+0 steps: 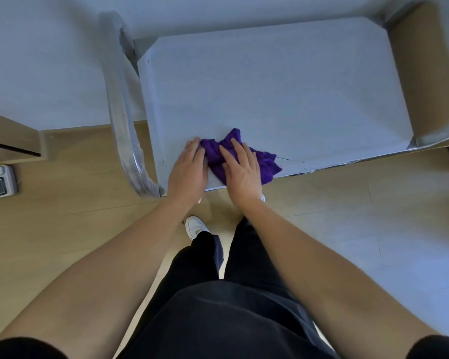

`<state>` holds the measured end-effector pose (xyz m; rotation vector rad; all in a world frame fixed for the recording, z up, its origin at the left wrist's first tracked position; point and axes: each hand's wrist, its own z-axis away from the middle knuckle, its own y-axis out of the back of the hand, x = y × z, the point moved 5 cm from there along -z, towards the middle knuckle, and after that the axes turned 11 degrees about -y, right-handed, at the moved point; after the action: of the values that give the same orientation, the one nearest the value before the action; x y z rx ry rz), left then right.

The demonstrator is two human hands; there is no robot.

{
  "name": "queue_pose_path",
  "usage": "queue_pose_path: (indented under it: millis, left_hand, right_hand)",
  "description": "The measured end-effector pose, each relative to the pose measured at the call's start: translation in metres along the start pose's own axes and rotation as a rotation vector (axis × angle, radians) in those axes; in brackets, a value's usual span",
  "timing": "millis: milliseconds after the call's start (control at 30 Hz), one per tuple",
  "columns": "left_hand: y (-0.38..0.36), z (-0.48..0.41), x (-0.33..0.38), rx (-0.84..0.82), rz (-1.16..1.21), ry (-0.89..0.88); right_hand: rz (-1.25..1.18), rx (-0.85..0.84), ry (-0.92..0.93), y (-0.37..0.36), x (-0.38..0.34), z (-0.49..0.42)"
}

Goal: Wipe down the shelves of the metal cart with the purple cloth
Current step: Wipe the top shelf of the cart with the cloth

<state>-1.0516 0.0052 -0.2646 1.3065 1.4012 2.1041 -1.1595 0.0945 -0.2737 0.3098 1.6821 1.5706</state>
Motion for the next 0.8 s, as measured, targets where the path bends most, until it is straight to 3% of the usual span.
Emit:
queue_pose_path:
  millis: [100,267,333,467,533,800]
  left_hand:
    - [0.001,0.001,-0.002,-0.046,-0.007,-0.015]
    - [-0.004,-0.003,0.005,-0.092,-0.075,-0.005]
    - [-0.004,-0.004,0.005,-0.070,-0.106,0.001]
    - [-0.001,-0.008,0.001,-0.017,-0.187,0.008]
    - [0.002,-0.014,0.000,-0.013,-0.211,0.018]
    - [0.010,-0.060,-0.005,0.036,-0.256,0.047]
  right_hand:
    - [-0.015,-0.006,0.004,0.019,0.039,-0.017]
    - [-0.041,0.085,-0.350,0.035,0.066,-0.029]
    - [-0.025,0.111,-0.299,0.028,0.039,-0.026]
    - [-0.012,-0.042,-0.007,0.004,-0.005,-0.023]
    - [-0.024,-0.038,0.007,0.007,0.003,-0.045]
    - [0.007,0.034,-0.439,0.046,0.078,-0.130]
